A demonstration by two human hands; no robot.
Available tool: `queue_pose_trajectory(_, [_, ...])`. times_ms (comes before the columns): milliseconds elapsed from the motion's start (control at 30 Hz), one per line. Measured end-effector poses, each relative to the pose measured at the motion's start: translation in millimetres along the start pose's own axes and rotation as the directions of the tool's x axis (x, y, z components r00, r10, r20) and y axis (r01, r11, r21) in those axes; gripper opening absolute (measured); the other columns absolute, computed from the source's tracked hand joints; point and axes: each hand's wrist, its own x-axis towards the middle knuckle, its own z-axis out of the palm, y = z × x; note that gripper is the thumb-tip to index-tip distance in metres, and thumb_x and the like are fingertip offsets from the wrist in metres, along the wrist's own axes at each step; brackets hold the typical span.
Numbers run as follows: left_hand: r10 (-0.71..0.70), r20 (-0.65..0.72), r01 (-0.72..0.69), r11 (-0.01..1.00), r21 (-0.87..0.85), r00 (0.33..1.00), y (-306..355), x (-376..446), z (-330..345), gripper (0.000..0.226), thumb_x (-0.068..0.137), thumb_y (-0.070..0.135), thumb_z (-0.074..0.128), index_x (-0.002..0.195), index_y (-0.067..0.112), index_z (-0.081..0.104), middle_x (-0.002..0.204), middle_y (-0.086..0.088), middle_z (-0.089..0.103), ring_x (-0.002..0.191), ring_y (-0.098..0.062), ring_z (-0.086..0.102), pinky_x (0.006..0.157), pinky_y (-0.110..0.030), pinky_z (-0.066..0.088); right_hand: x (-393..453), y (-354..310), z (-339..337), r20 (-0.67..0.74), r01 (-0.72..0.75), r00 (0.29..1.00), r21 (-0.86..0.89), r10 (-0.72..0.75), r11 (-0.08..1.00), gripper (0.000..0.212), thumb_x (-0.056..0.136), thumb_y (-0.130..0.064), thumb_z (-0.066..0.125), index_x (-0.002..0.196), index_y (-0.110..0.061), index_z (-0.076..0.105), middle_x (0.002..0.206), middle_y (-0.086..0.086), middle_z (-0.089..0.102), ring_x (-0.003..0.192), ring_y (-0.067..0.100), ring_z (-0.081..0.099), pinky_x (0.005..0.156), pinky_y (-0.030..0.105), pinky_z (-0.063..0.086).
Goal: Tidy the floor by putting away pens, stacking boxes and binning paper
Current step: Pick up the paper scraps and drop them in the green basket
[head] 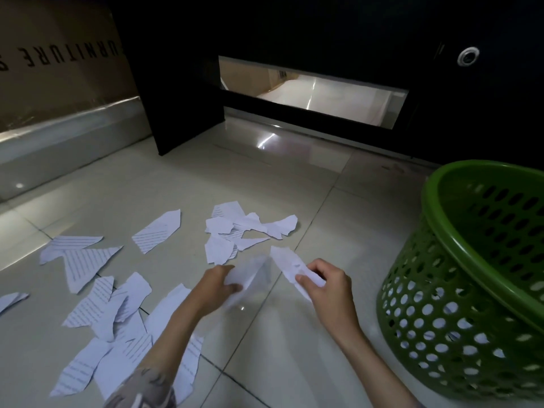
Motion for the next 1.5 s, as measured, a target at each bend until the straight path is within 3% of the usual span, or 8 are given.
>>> queue_pose_trajectory(133, [0.150, 0.027, -0.143, 0.975, -0.167, 0.988, 47.8, -12.8, -34.1, 0.016, 0.090, 0.018, 0.059, 0.105, 0.021, 0.060, 0.085, -0.005, 0.068, 0.059, -0.013, 0.063, 0.054, -0.020, 0.048, 5.9, -45.2, -26.7, -0.047, 0.159, 0.986, -0.030, -0.160, 0.987, 0.025, 0.082, -0.013, 0.065, 0.062, -0.014, 0.050, 0.052, -0.006, 0.043, 0.052, 0.008, 0.036, 0.048, 0.014, 0.032])
queue_pose_trajectory(233, [0.237, 0.044, -0.224, 0.952, -0.208, 0.970, 89.5, -23.3, -54.2, 0.003, 0.092, 0.021, 0.055, 0.094, 0.023, 0.056, 0.066, -0.003, 0.061, 0.036, -0.014, 0.051, 0.037, -0.016, 0.034, 8.2, -78.2, -56.6, -0.083, 0.251, 0.963, -0.068, -0.257, 0.965, 0.017, 0.085, -0.014, 0.064, 0.070, -0.009, 0.058, 0.059, 0.007, 0.056, 0.054, 0.021, 0.050, 0.050, 0.036, 0.045])
queue_pose_trajectory(433, [0.404, 0.020, -0.380, 0.874, -0.304, 0.914, 169.7, -52.3, -75.4, 0.006, 0.094, 0.025, 0.053, 0.089, 0.029, 0.052, 0.048, 0.001, 0.060, 0.037, -0.011, 0.051, 0.039, -0.020, 0.036, 2.1, -125.4, -124.7, -0.230, 0.395, 0.876, -0.167, -0.425, 0.904, 0.012, 0.086, -0.014, 0.064, 0.074, -0.012, 0.063, 0.061, -0.005, 0.060, 0.053, 0.010, 0.059, 0.040, 0.017, 0.043])
queue_pose_trajectory(767, [0.621, 0.048, -0.580, 0.753, -0.311, 0.782, 295.0, -75.5, -64.9, 0.019, 0.094, 0.020, 0.051, 0.112, 0.015, 0.055, 0.067, 0.002, 0.059, 0.048, -0.016, 0.057, 0.043, -0.026, 0.042, -12.3, -124.2, -217.7, -0.414, 0.300, 0.803, -0.341, -0.429, 0.891, 0.014, 0.086, -0.015, 0.063, 0.072, -0.015, 0.064, 0.059, -0.009, 0.061, 0.058, 0.004, 0.060, 0.047, 0.009, 0.041])
queue_pose_trajectory(967, [0.605, 0.104, -0.581, 0.791, -0.194, 0.789, 344.9, -73.0, -28.0, 0.030, 0.091, 0.021, 0.058, 0.117, 0.009, 0.051, 0.077, -0.004, 0.061, 0.048, -0.011, 0.058, 0.041, -0.018, 0.044, -16.6, -101.4, -248.9, -0.447, 0.092, 0.833, -0.468, -0.325, 0.879, 0.014, 0.086, -0.013, 0.064, 0.071, -0.012, 0.064, 0.059, 0.000, 0.059, 0.048, 0.008, 0.053, 0.048, 0.022, 0.042])
queue_pose_trajectory(1067, [0.594, 0.113, -0.582, 0.804, -0.127, 0.796, 355.1, -69.9, -10.6, 0.045, 0.086, 0.026, 0.064, 0.125, 0.011, 0.046, 0.096, -0.007, 0.062, 0.074, -0.015, 0.062, 0.063, -0.027, 0.054, -16.2, -93.0, -258.1, -0.438, -0.039, 0.878, -0.471, -0.195, 0.881, 0.004, 0.084, -0.012, 0.066, 0.088, -0.011, 0.065, 0.071, 0.004, 0.063, 0.057, 0.017, 0.058, 0.049, 0.026, 0.042])
queue_pose_trajectory(1167, [0.613, 0.075, -0.606, 0.790, -0.095, 0.787, 351.9, -69.0, -2.4, 0.056, 0.083, 0.028, 0.067, 0.130, 0.017, 0.040, 0.099, -0.001, 0.056, 0.087, -0.017, 0.058, 0.077, -0.034, 0.053, -12.0, -84.0, -262.6, -0.425, -0.146, 0.902, -0.469, -0.078, 0.871, 0.034, 0.080, -0.016, 0.071, 0.112, -0.008, 0.061, 0.094, 0.008, 0.067, 0.075, 0.016, 0.059, 0.063, 0.020, 0.042])
queue_pose_trajectory(1500, [0.605, -0.079, -0.608, 0.794, -0.016, 0.792, 312.1, -56.1, -17.0, 0.056, 0.082, 0.033, 0.068, 0.129, 0.022, 0.040, 0.106, 0.009, 0.045, 0.101, -0.011, 0.045, 0.093, -0.036, 0.046, -6.3, -74.3, -249.5, -0.364, -0.131, 0.930, -0.440, -0.043, 0.888, 0.031, 0.082, -0.022, 0.069, 0.111, -0.016, 0.060, 0.098, -0.002, 0.061, 0.081, 0.006, 0.057, 0.066, 0.019, 0.045])
